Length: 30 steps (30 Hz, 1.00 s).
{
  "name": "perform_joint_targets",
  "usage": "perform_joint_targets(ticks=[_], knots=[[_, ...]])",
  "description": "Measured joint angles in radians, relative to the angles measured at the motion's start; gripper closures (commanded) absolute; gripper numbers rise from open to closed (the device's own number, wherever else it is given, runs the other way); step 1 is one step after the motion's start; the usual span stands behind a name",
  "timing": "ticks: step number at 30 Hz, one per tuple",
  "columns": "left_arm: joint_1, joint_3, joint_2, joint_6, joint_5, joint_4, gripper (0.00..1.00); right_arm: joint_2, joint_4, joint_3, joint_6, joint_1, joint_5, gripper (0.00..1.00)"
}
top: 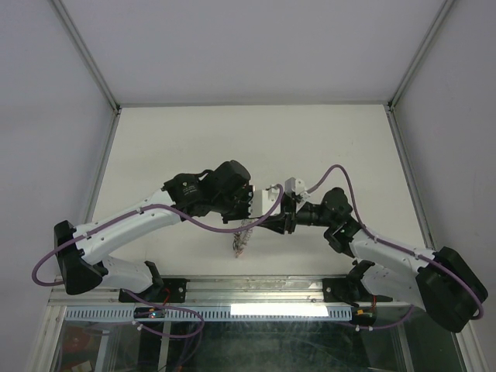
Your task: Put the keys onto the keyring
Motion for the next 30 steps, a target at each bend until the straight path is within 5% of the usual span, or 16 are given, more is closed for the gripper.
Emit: perform_joint_targets(ticks=[30], knots=[[0.000, 0.010, 0.023, 0.015, 0.027, -0.007, 1.00, 0.163, 0.168, 0.042, 0.071, 0.000, -0.029, 0.74]])
